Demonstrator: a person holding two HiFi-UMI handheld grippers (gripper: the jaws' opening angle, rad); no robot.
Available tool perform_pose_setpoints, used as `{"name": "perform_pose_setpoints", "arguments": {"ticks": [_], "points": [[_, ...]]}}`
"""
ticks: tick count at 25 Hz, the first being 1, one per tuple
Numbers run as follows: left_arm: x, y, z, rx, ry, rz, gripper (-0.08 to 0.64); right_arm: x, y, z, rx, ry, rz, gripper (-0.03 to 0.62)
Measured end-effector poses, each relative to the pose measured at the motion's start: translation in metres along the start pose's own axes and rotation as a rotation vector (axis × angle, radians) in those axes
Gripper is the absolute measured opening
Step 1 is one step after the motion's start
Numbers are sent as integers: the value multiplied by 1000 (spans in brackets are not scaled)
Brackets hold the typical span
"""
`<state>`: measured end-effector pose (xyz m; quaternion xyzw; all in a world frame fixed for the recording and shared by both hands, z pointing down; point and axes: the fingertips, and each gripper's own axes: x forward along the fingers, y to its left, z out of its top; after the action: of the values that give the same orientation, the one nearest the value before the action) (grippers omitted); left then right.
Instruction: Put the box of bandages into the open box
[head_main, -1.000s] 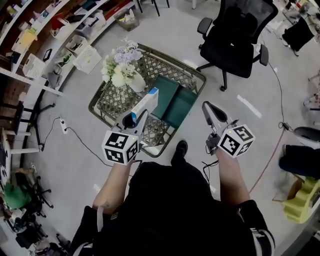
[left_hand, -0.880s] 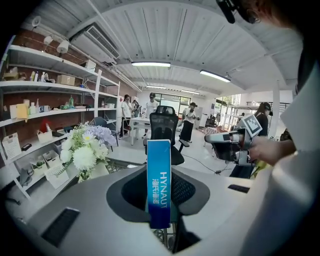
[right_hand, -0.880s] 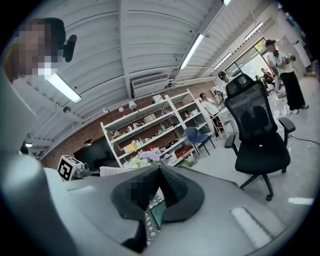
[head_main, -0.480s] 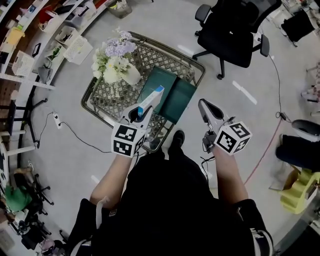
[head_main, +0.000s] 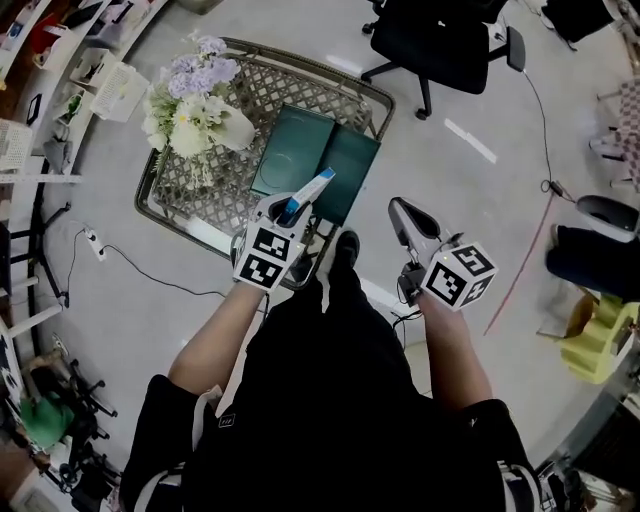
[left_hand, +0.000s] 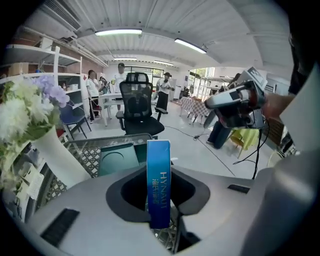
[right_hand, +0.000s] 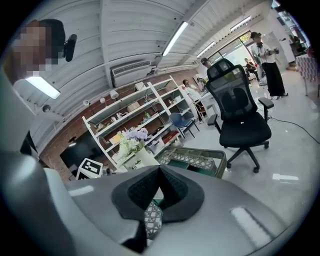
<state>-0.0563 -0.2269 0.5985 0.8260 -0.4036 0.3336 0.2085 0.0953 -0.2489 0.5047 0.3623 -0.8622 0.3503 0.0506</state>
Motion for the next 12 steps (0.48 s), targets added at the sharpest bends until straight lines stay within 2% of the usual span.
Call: {"name": "perform_pose_setpoints", "arguments": {"ticks": [8,12], "points": [[47,-22,-28,155,90,-93,81,-10,-9,-19,30,6,-54,9],[58,-27,-34,291,122,-107,81,-15,-10,-21,43,-7,-76,10]]}}
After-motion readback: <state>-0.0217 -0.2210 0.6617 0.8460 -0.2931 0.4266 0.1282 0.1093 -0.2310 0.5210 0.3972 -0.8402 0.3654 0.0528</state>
